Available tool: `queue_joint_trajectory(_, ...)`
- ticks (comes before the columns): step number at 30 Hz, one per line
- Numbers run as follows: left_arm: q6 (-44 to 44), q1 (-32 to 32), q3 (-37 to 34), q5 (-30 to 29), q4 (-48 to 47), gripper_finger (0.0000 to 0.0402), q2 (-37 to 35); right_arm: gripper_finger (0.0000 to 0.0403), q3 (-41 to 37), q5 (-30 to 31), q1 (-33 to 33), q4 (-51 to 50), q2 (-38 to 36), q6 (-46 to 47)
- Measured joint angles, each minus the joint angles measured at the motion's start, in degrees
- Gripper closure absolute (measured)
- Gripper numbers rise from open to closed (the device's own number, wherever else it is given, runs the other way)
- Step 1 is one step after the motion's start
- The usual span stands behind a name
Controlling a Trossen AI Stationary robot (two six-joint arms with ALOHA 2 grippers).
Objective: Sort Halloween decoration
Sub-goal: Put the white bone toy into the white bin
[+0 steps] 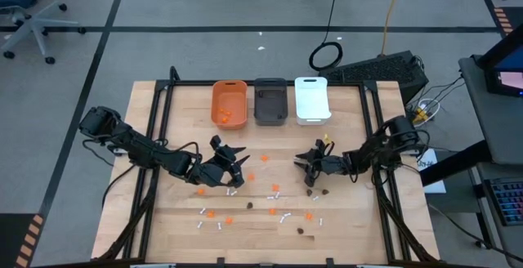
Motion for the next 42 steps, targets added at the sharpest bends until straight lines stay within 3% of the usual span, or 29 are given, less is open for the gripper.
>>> queue_joint_trajectory(9, 0.03, -0.11, 0.0, 0.0, -0.23, 0.0265, 0.0, 0.0392, 0.01, 0.94, -0.05, 0.7, 2.26, 1.25)
queue_joint_trajectory(17, -0.02, -0.11, 0.0, 0.0, -0.21, 0.0265, 0.0, 0.0399, -0.48, -1.25, 0.73, 5.74, 1.09, -4.18)
queue_joint_trajectory(24, -0.17, -0.15, 0.0, 0.0, -0.1, 0.0265, 0.0, 0.0401, -1.27, -4.06, 1.51, 7.0, -7.31, -11.06)
queue_joint_trajectory(30, -0.17, -0.15, 0.0, 0.0, 0.36, 0.0265, 0.0, 0.0402, -1.28, -10.23, 1.56, 7.86, -16.3, -15.83)
queue_joint_trajectory(37, -0.22, -0.15, 0.0, 0.11, 0.81, 0.0265, 0.0, 0.0402, -1.27, -22.31, 1.56, 8.26, -26.22, -30.4)
queue_joint_trajectory(42, -0.22, -0.15, 0.0, 0.37, 1.32, 0.0265, 0.0, 0.0402, -1.27, -25.77, 1.71, 7.93, -30.89, -42.97)
